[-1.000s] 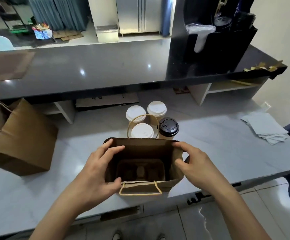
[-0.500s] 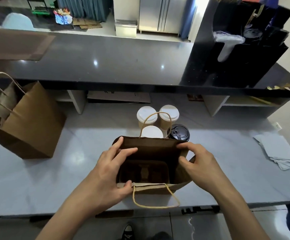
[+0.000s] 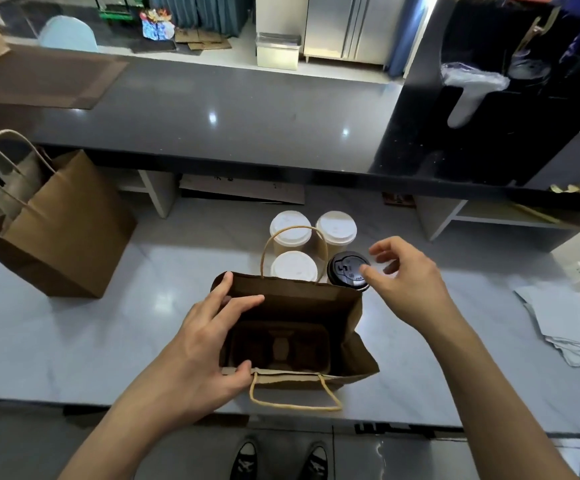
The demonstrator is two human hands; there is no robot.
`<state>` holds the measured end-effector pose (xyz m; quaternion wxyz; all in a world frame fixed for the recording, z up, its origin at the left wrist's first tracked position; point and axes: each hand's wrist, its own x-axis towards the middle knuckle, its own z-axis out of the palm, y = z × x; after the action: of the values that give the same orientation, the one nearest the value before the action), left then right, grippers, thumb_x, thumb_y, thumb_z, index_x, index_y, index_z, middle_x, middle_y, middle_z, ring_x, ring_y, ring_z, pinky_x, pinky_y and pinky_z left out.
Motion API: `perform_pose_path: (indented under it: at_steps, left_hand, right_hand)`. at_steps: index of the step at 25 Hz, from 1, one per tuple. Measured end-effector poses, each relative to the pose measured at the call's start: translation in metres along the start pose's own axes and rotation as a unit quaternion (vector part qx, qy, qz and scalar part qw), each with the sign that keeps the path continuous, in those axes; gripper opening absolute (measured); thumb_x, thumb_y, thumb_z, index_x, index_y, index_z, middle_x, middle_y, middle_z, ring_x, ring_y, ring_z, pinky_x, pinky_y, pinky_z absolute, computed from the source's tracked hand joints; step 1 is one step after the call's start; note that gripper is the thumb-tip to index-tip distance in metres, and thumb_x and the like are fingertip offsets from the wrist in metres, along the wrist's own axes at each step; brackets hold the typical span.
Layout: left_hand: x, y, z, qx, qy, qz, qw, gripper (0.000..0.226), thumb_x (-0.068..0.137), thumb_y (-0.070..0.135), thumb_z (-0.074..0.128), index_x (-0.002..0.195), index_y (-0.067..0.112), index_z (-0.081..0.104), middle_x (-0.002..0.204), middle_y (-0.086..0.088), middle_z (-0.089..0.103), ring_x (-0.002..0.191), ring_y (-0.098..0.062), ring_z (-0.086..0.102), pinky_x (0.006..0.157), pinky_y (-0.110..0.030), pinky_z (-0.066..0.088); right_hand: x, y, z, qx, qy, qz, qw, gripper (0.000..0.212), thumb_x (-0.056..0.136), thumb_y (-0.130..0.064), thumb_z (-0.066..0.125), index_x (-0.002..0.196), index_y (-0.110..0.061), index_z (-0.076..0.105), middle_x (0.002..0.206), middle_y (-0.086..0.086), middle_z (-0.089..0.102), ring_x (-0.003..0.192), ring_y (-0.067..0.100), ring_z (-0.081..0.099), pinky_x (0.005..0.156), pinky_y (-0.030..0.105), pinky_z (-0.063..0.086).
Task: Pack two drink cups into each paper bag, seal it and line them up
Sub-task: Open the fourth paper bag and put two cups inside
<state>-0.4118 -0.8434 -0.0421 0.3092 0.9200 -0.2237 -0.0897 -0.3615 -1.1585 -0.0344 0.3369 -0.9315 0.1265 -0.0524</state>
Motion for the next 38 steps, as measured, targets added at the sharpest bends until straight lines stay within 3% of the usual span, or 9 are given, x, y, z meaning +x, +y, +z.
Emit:
perform_pose_path:
  at_steps: [3, 7, 12, 16, 20, 25, 30, 34, 38]
  left_hand:
    - [0.000, 0.010, 0.006, -0.005, 0.008, -0.009, 1.000, 0.081, 0.081, 0.034, 0.073, 0.142, 0.061, 0.028, 0.165, 0.023, -0.001, 0.129, 0.025, 0.009, 0.099, -0.006, 0.024]
    - [0.001, 0.019, 0.013, -0.004, 0.006, -0.015, 1.000, 0.080, 0.080, 0.036, 0.073, 0.142, 0.061, 0.028, 0.165, 0.023, -0.005, 0.128, 0.031, 0.002, 0.100, -0.008, 0.025]
    - [0.002, 0.023, 0.017, 0.003, 0.001, -0.022, 1.000, 0.078, 0.082, 0.038, 0.072, 0.141, 0.062, 0.027, 0.164, 0.023, -0.008, 0.125, 0.033, -0.003, 0.099, -0.005, 0.021]
    - [0.004, 0.025, 0.020, 0.007, 0.004, -0.019, 1.000, 0.077, 0.082, 0.040, 0.072, 0.140, 0.063, 0.027, 0.164, 0.024, -0.009, 0.125, 0.034, -0.004, 0.099, -0.005, 0.019]
    - [0.006, 0.028, 0.023, 0.014, 0.007, -0.016, 1.000, 0.076, 0.081, 0.042, 0.070, 0.140, 0.063, 0.027, 0.164, 0.023, -0.009, 0.133, 0.024, 0.004, 0.104, -0.012, 0.024]
    - [0.012, 0.033, 0.025, 0.024, 0.003, -0.006, 1.000, 0.076, 0.081, 0.044, 0.069, 0.140, 0.062, 0.025, 0.164, 0.023, -0.009, 0.137, 0.011, 0.012, 0.104, -0.015, 0.027]
    - [0.018, 0.035, 0.027, 0.025, -0.008, 0.007, 1.000, 0.076, 0.079, 0.049, 0.071, 0.141, 0.060, 0.028, 0.166, 0.018, -0.008, 0.133, 0.013, 0.010, 0.103, -0.014, 0.025]
    - [0.023, 0.037, 0.029, 0.017, -0.001, 0.013, 1.000, 0.080, 0.076, 0.051, 0.075, 0.142, 0.057, 0.030, 0.167, 0.014, -0.003, 0.136, 0.007, 0.017, 0.104, -0.016, 0.026]
    - [0.027, 0.036, 0.029, 0.022, 0.000, 0.012, 1.000, 0.083, 0.075, 0.056, 0.073, 0.144, 0.058, 0.026, 0.167, 0.014, -0.002, 0.144, -0.005, 0.023, 0.108, -0.019, 0.027]
  right_hand:
    - [0.028, 0.013, 0.019, -0.099, -0.072, 0.014, 0.992, 0.073, 0.080, -0.046, 0.082, 0.140, -0.028, 0.044, 0.139, 0.001, 0.052, 0.125, 0.021, 0.051, 0.101, 0.042, 0.051]
    - [0.049, 0.024, 0.038, -0.143, -0.105, 0.013, 0.984, 0.097, 0.071, -0.054, 0.086, 0.148, -0.024, 0.035, 0.148, 0.007, 0.045, 0.133, 0.030, 0.046, 0.105, 0.046, 0.045]
    - [0.056, 0.033, 0.049, -0.156, -0.141, 0.011, 0.978, 0.098, 0.070, -0.059, 0.085, 0.147, -0.026, 0.035, 0.146, 0.007, 0.047, 0.132, 0.031, 0.046, 0.107, 0.048, 0.042]
    - [0.058, 0.041, 0.055, -0.122, -0.139, 0.011, 0.983, 0.095, 0.073, -0.050, 0.086, 0.148, -0.024, 0.033, 0.145, 0.010, 0.045, 0.130, 0.034, 0.048, 0.106, 0.049, 0.045]
    - [0.058, 0.049, 0.052, -0.105, -0.112, -0.006, 0.988, 0.094, 0.073, -0.051, 0.083, 0.148, -0.024, 0.033, 0.140, 0.011, 0.043, 0.127, 0.035, 0.050, 0.102, 0.048, 0.047]
    - [0.049, 0.054, 0.022, -0.060, -0.032, -0.018, 0.998, 0.088, 0.065, -0.067, 0.066, 0.139, -0.028, 0.040, 0.118, -0.004, 0.034, 0.105, 0.023, 0.056, 0.080, 0.030, 0.048]
    - [0.041, 0.046, -0.023, 0.005, 0.034, -0.038, 0.999, 0.084, 0.071, -0.063, 0.072, 0.140, -0.025, 0.045, 0.124, -0.003, 0.038, 0.107, 0.013, 0.050, 0.090, 0.022, 0.045]
    - [0.024, 0.027, -0.067, 0.050, 0.073, -0.085, 0.992, 0.078, 0.075, -0.058, 0.074, 0.141, -0.025, 0.049, 0.125, -0.004, 0.051, 0.108, 0.009, 0.054, 0.082, 0.007, 0.037]
    - [-0.003, 0.003, -0.109, 0.158, 0.064, -0.118, 0.978, 0.070, 0.071, -0.062, 0.068, 0.137, -0.040, 0.055, 0.124, -0.014, 0.061, 0.110, -0.001, 0.060, 0.083, 0.013, 0.044]
